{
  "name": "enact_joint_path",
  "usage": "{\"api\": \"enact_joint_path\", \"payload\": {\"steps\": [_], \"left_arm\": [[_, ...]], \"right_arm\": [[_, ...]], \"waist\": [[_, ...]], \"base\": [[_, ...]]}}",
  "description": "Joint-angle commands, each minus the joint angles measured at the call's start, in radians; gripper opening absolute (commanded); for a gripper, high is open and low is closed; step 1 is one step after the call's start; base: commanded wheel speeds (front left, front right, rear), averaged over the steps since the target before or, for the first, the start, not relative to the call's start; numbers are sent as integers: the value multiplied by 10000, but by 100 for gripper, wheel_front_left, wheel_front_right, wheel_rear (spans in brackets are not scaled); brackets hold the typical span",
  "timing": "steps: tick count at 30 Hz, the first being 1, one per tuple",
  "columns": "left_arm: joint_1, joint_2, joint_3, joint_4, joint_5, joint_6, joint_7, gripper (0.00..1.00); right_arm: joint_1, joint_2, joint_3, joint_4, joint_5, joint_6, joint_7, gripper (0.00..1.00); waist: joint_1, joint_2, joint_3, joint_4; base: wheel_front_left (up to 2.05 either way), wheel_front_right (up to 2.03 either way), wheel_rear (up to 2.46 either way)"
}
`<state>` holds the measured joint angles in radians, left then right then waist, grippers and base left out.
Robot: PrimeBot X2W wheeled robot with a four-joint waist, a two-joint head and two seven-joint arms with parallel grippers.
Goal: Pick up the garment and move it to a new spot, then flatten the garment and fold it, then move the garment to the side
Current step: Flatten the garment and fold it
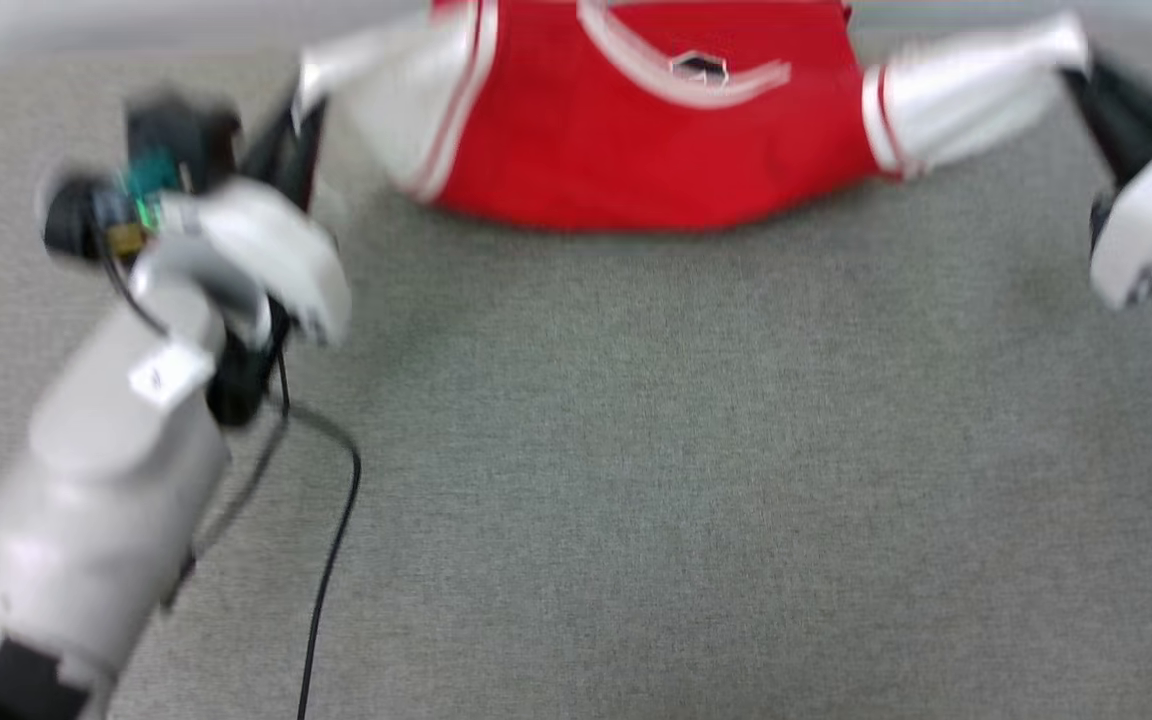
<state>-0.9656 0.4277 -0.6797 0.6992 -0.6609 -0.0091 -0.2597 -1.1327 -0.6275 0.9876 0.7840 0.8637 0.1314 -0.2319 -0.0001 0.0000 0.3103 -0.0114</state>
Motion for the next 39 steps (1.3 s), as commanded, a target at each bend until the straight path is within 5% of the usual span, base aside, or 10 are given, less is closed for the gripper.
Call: {"api": "enact_joint_path", "payload": {"steps": [1,19,39], "left_arm": [[770,130,47,-258,-173,133,-52,0],[6642,945,376,-1829,-1462,1134,-70,0],[10513,1508,875,-3665,-1894,2190,-56,0]], "right_arm": [[620,-109,90,-215,121,-14,-94,0],[5862,-506,-24,-1031,776,-14,-219,0],[11451,-960,-3151,-2322,566,-17,153,0]], "waist": [[1,0,-488,96],[1,0,-2732,170],[1,0,-3504,210]], "base": [[0,0,0],[0,0,0],[0,0,0]]}}
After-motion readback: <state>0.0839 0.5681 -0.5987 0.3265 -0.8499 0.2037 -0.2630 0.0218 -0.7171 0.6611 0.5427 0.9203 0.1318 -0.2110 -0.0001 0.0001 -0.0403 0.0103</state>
